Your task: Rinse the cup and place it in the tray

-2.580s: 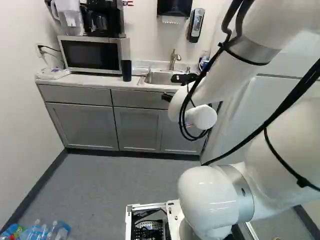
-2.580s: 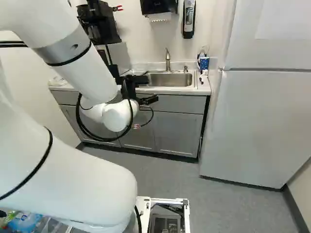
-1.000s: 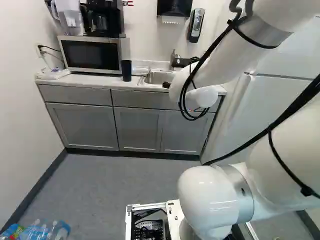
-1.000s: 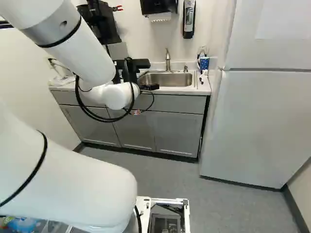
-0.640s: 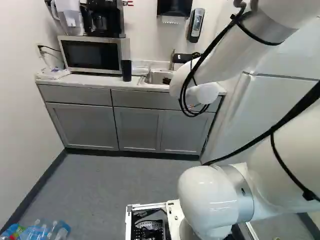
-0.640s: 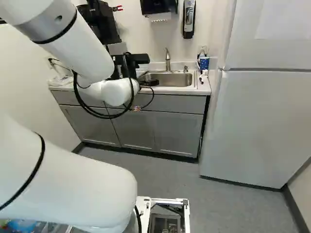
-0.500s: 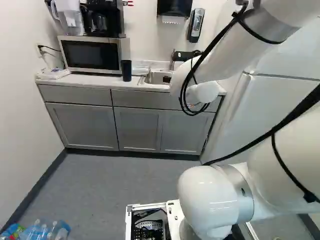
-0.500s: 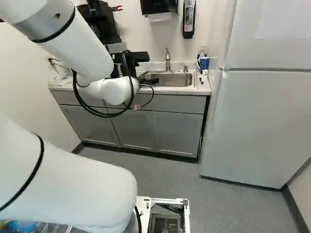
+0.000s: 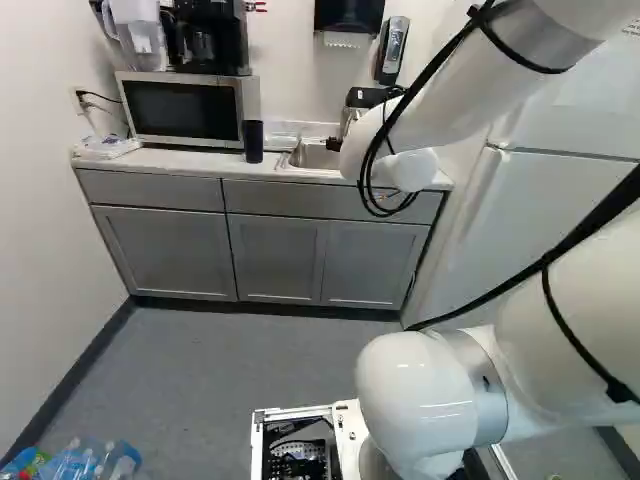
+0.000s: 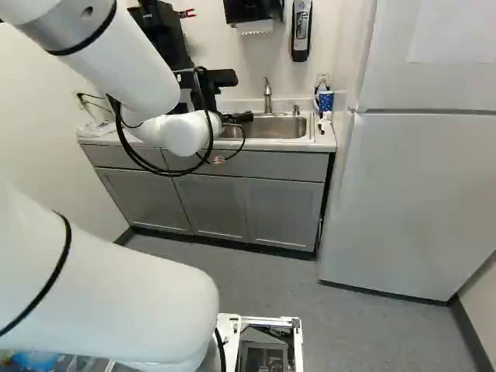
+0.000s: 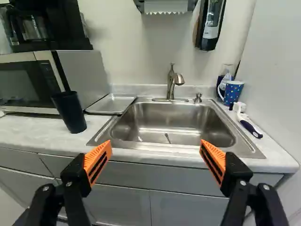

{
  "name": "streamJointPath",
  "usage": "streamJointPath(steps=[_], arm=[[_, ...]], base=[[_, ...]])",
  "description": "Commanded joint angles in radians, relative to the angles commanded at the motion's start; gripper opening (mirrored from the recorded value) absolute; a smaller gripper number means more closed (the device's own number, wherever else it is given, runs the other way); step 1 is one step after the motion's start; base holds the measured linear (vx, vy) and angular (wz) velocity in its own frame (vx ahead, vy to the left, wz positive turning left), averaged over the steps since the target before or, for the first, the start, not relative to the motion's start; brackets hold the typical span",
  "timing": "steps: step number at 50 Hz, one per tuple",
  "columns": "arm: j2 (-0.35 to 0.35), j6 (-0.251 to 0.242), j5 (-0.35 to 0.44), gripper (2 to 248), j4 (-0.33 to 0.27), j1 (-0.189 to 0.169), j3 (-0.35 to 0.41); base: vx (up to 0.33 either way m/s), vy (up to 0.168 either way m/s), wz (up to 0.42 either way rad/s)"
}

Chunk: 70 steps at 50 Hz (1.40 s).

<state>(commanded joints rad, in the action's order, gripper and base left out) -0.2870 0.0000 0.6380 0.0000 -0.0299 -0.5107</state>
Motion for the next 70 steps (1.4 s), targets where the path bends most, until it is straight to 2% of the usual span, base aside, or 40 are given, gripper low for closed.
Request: streamJointPath(steps=[41,70], arm=[[0.051,0.000,-0.004,247,0.000,0.002,-0.132],[0.094,0.000,-0.049,247,0.000,0.003,-0.231]], base=[[0.000,0.000,0.000],[0.000,0.000,0.000]])
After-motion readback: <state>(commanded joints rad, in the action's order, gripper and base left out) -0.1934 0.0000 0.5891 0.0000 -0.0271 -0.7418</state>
